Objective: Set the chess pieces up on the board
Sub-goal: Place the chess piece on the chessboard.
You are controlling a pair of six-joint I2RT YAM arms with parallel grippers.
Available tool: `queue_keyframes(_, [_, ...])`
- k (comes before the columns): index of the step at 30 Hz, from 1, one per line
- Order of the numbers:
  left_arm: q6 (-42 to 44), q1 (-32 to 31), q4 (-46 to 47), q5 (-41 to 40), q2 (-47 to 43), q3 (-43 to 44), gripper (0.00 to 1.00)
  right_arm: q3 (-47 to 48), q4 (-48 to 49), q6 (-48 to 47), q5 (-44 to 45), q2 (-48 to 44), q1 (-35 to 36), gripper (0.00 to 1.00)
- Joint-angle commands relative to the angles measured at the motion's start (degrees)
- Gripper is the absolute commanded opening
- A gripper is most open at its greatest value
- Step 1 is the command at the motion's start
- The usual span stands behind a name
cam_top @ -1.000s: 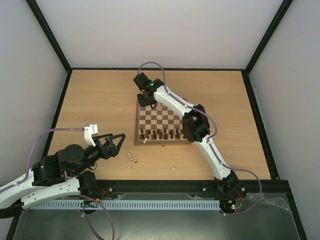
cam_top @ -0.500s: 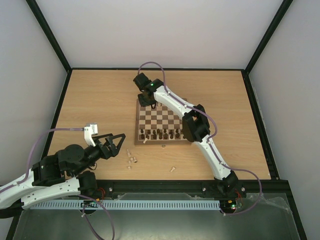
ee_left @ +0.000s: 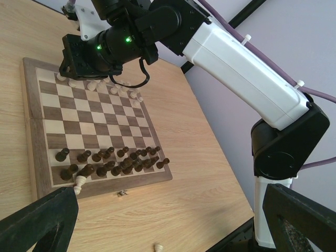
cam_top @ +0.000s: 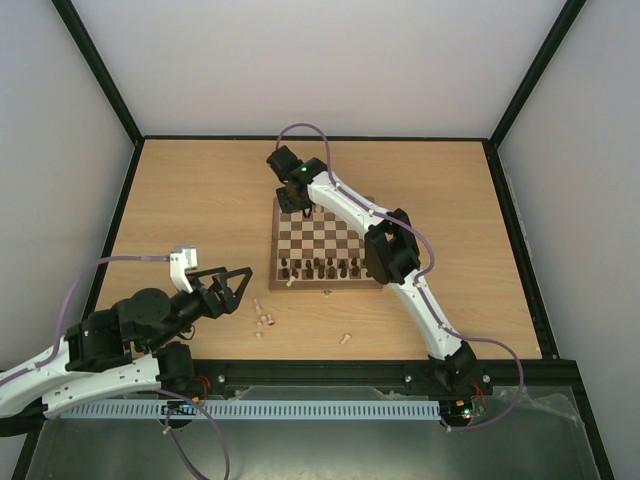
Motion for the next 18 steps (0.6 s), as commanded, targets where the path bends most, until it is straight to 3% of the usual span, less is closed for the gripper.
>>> queue_keyframes(1, [0.6,0.1,2.1,-0.9,0.7,-0.4,0.99,-0.9,-3.6,-0.4,-1.1,-0.5,-0.2,0.08])
queue_keyframes(18, [0.9,0.0,2.5,-1.1,1.3,-0.4,0.99,-3.5,-2.7,-1.1,-5.4,-0.7,0.9,0.08])
